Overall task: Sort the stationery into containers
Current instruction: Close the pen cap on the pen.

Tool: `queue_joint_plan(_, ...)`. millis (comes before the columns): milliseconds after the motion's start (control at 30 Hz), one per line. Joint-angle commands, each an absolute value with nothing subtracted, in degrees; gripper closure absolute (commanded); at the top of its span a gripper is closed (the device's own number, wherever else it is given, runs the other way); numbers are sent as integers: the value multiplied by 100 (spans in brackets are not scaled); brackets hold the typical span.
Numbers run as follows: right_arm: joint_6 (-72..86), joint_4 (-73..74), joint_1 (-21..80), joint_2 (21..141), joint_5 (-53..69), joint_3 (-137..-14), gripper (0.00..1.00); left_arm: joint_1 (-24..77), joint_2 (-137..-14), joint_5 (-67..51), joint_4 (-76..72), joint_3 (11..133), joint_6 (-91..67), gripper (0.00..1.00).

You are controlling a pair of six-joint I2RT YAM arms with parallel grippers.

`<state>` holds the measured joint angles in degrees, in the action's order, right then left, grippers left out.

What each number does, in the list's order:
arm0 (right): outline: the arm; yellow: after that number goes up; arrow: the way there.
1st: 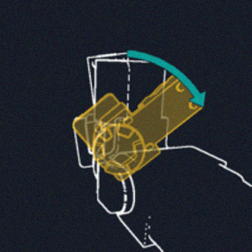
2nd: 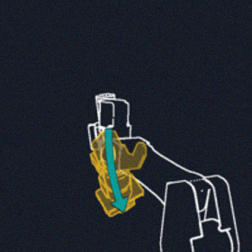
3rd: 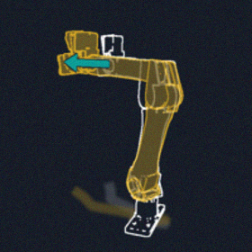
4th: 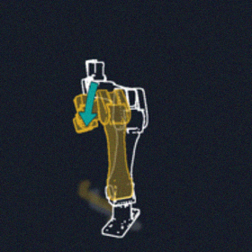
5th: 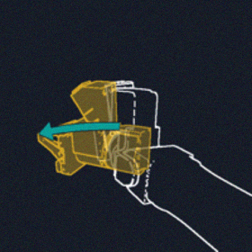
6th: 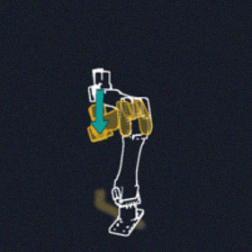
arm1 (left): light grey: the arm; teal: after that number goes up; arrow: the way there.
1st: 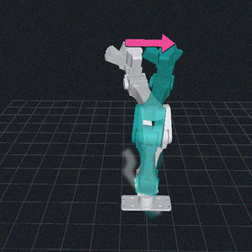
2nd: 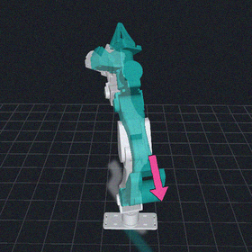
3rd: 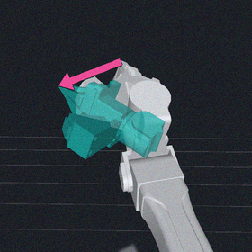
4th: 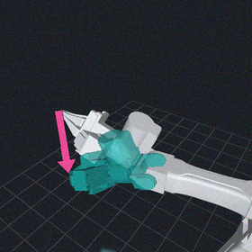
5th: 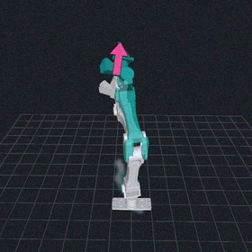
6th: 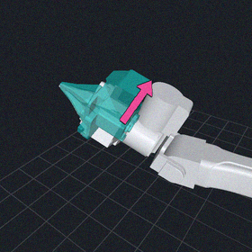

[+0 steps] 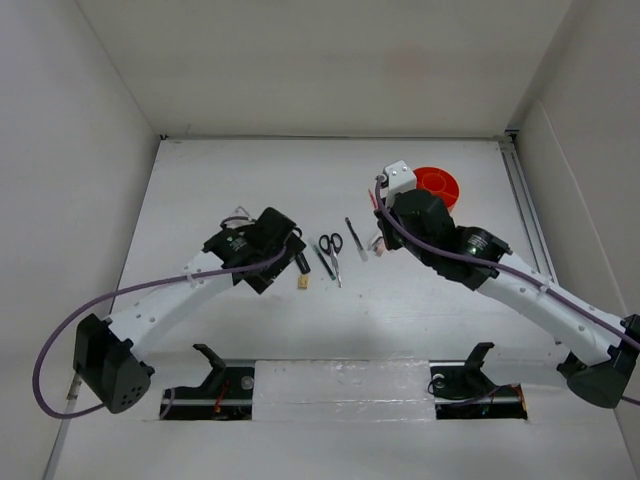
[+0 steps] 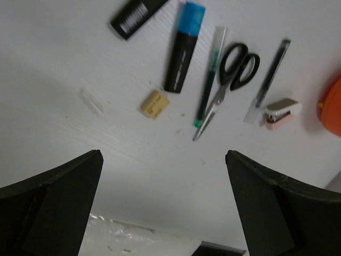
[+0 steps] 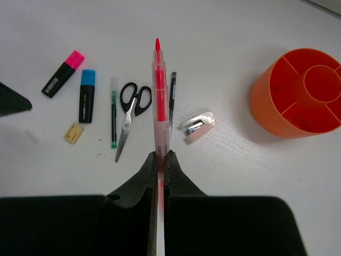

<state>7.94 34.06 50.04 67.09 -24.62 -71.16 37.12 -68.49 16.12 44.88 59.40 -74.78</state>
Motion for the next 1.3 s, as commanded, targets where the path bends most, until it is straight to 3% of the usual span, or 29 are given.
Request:
queue_joint_plan(0,817,3217,5089,6601,-2443,-7128,100,4263,-6951,2048,4825,5950,-8851,0)
queue_joint_plan(200,817,3165,5203,6390,-2443,-7075,100,4263,-7400,1890,5001,5424,-9263,0)
queue_joint_plan(333,817,3164,5203,6337,-2443,-7075,100,4263,-7076,1837,4870,4941,-9536,0)
queue_joint_plan(667,817,3111,5203,6284,-2268,-7022,100,3999,-6398,2039,4465,4000,-9765,16)
queue_joint_plan(833,817,3111,5256,6284,-2215,-7022,100,3999,-6784,2205,4333,4156,-9598,16)
queue_joint_plan(1033,765,3111,5370,6284,-2276,-6970,100,3999,-7662,2206,4272,4552,-9422,24)
queue_joint_plan(1267,765,3111,5423,6284,-2276,-6970,100,3894,-8041,2153,4157,4790,-9360,24)
